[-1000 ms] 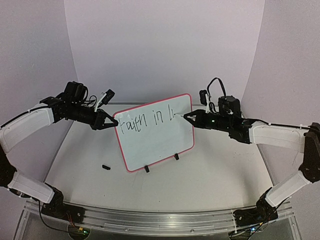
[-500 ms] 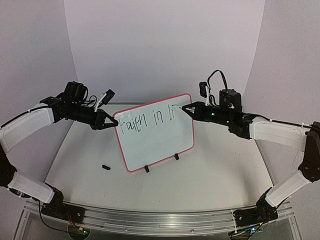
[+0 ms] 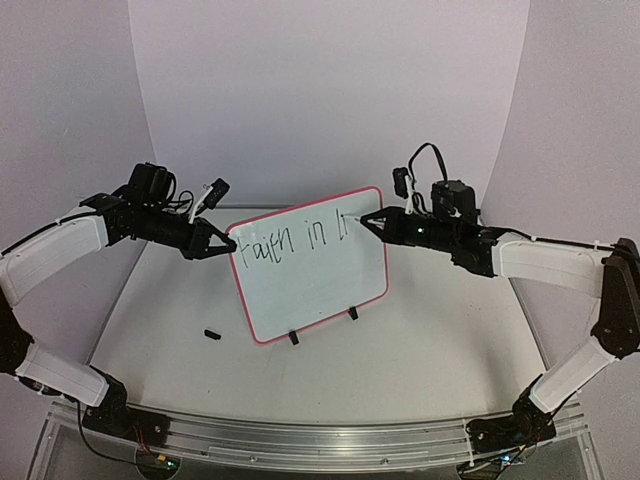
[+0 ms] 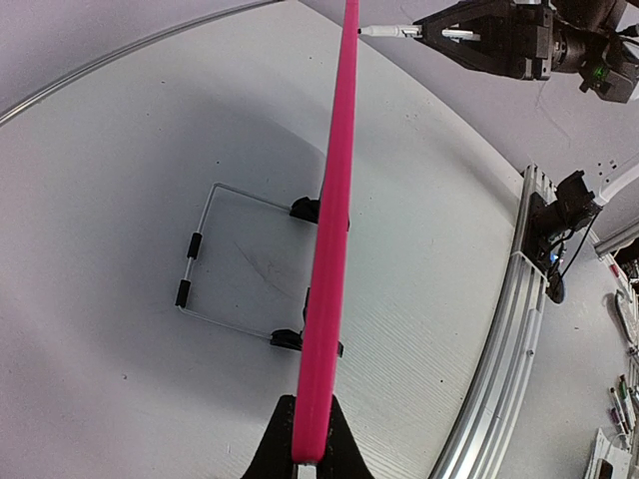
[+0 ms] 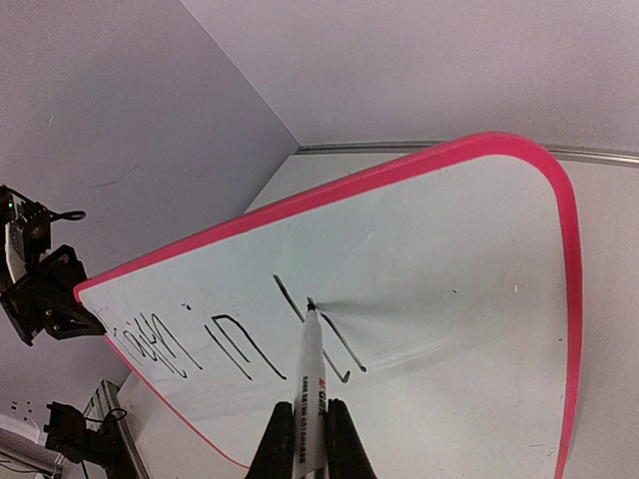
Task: Write a sentence on the whiteboard
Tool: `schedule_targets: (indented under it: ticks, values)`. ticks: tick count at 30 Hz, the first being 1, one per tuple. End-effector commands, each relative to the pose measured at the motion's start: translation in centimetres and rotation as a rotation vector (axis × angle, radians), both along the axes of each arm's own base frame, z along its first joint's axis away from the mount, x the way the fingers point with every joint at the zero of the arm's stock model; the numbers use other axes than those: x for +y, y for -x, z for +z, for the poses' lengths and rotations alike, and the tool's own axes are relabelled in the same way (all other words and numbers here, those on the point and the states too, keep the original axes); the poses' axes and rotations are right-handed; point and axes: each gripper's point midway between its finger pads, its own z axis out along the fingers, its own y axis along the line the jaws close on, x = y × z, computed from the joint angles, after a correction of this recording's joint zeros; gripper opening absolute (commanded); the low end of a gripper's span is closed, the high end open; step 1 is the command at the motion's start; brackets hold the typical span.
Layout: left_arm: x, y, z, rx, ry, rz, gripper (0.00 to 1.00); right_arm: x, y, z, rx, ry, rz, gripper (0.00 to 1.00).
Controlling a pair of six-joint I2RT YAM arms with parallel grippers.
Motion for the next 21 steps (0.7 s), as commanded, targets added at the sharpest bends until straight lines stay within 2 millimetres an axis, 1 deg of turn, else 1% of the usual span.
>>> schedule_targets:
  ticks: [1, 4, 7, 11, 21]
  values:
    - [0.3, -0.6, -1.3, -0.013, -0.044, 0.015, 0.00, -0.5, 0.1, 3.9, -0.099, -0.051, -0.013, 0.00]
    - [0.3, -0.6, -1.3, -0.012, -0.044, 0.014, 0.00, -1.4, 0.6, 4.3, -0.108, -0.055, -0.038, 0.00]
    - [0.3, -0.6, -1.3, -0.010, -0.043, 0.013, 0.00, -1.7, 0.7, 4.3, -0.111, -0.049, -0.053, 0.00]
    - [0.3, -0.6, -1.3, -0.010, -0.045, 0.013, 0.00, -1.8, 0.4, 3.8, -0.104, -0.040, -0.060, 0.00]
    - [0.4, -0.6, -1.2, -0.013, -0.044, 0.015, 0.00, -1.9, -0.4, 3.5, -0.097, -0.036, -0.070, 0.00]
